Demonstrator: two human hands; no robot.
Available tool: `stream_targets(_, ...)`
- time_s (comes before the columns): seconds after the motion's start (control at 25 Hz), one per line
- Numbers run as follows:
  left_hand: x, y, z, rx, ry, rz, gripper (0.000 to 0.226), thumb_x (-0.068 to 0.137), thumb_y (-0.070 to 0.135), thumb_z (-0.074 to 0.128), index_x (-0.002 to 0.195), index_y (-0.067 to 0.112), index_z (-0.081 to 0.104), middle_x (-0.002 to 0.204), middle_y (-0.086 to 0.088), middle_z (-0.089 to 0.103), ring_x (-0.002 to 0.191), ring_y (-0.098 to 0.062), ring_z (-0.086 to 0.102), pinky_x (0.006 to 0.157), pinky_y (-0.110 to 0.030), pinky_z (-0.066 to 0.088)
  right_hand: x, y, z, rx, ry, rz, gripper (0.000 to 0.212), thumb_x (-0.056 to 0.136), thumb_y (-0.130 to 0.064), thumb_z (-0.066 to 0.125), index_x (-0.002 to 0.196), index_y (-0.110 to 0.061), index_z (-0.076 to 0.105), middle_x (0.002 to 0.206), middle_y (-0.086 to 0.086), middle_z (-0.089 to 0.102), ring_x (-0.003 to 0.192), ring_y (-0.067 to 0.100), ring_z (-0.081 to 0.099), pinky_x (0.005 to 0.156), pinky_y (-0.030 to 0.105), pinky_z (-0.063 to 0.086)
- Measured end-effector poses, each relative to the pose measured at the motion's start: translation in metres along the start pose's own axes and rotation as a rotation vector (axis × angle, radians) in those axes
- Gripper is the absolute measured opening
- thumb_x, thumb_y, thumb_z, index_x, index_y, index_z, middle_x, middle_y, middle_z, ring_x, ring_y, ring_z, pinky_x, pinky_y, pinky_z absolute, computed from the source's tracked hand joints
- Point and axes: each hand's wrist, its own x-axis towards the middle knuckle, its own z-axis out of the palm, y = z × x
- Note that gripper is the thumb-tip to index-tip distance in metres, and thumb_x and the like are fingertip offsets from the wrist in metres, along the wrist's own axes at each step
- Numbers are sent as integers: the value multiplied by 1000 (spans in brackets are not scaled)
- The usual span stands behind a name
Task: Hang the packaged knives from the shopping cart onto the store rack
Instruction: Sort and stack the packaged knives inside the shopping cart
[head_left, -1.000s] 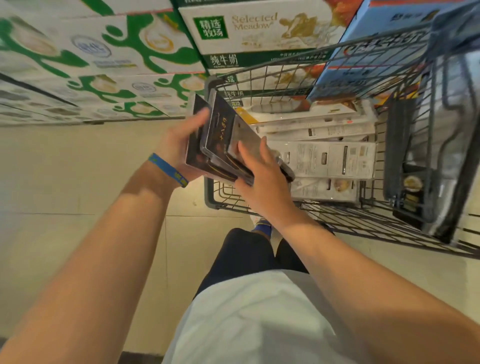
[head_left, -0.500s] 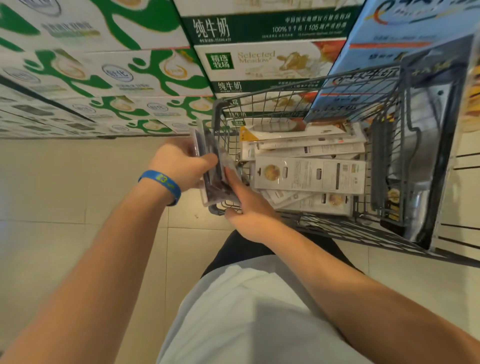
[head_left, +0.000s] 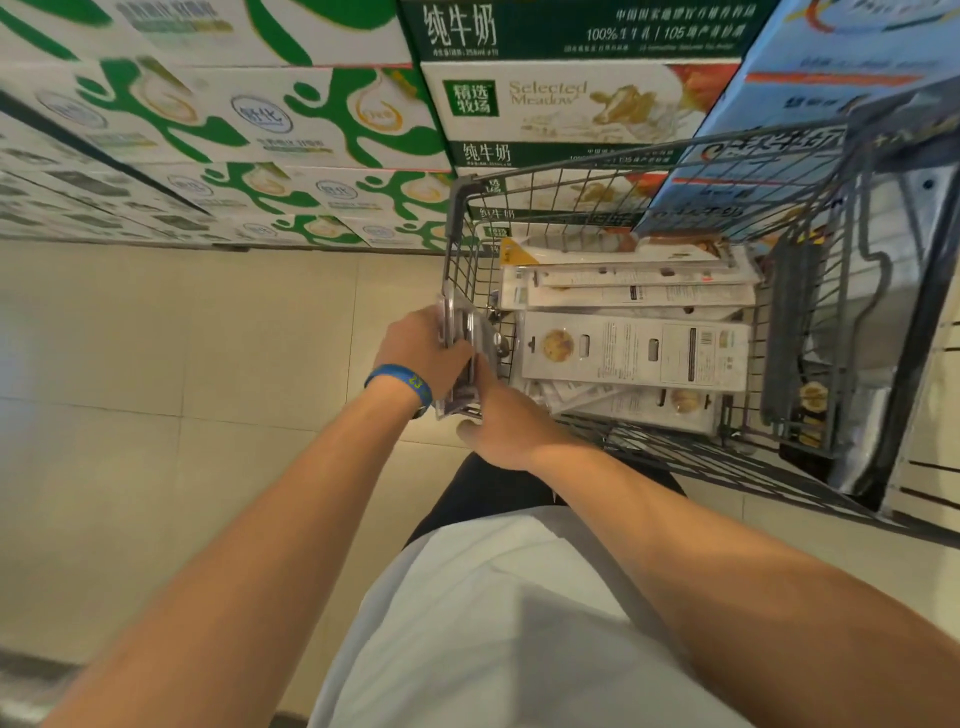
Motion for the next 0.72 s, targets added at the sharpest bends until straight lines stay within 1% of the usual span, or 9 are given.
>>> stream_targets(0.12,3,-5,-4,49,-70,116,28,84,23,61,62,30,45,58,11,50,54,-6,45,47,-20,29,-5,-2,9,-66,68,53,73,95,-35,57,152,-34,12,102,3,62,82,22,57,65,32,41)
stream_targets(0.16,7,-7,-4,58,-102,99,28,86,24,60,63,29,45,59,10,50,55,-9,47,48,-22,30,-4,-1,10,-72,44,49,72,96,-35,56,153,-34,13,105,4,62,83,22,56,64,31,40)
stream_targets(0.24,15,-11,-6,66,-78,7,24,90,25,57,69,28,46,63,8,50,60,-17,50,49,-24,30,-1,2,8,-63,-19,-1,64,96,-31,56,152,-30,25,124,7,63,95,25,59,68,30,43)
stream_targets(0.32,21,-18,-12,22,49,-105,9,91,30,59,90,22,55,70,6,55,71,-27,58,54,-27,36,5,8,1,-78,-59,-54,56,96,-29,56,149,-26,40,136,6,60,113,28,61,81,32,47)
stream_targets(0.4,19,-27,-13,-34,125,-143,48,87,34,66,130,21,50,96,-3,66,92,-32,64,69,-32,48,13,19,-4,-80,-40,-61,46,98,-30,54,144,-23,51,131,6,64,111,25,62,81,30,47)
stream_targets(0.44,16,-30,-12,-29,147,-115,68,85,35,69,144,22,38,117,-7,65,104,-33,62,79,-36,51,17,27,-8,-80,-8,-39,42,99,-30,53,140,-21,55,128,6,66,106,23,63,76,27,46)
stream_targets(0.52,10,-24,-8,67,231,11,88,82,37,70,155,23,23,143,-11,49,120,-34,54,93,-44,49,26,49,-21,-109,63,55,41,101,-31,51,140,-18,55,129,9,66,106,24,64,74,27,45)
stream_targets(0.64,12,0,-4,230,322,178,81,80,43,64,152,23,33,157,-12,32,141,-37,34,109,-52,37,39,91,-48,-230,88,236,55,101,-36,55,150,-14,45,136,14,59,117,32,62,86,36,50)
stream_targets(0.72,25,20,1,318,379,333,64,83,38,62,142,20,48,156,-12,37,144,-37,30,114,-54,30,51,117,-63,-337,76,330,60,97,-38,62,148,-11,44,131,15,58,116,33,59,85,37,50)
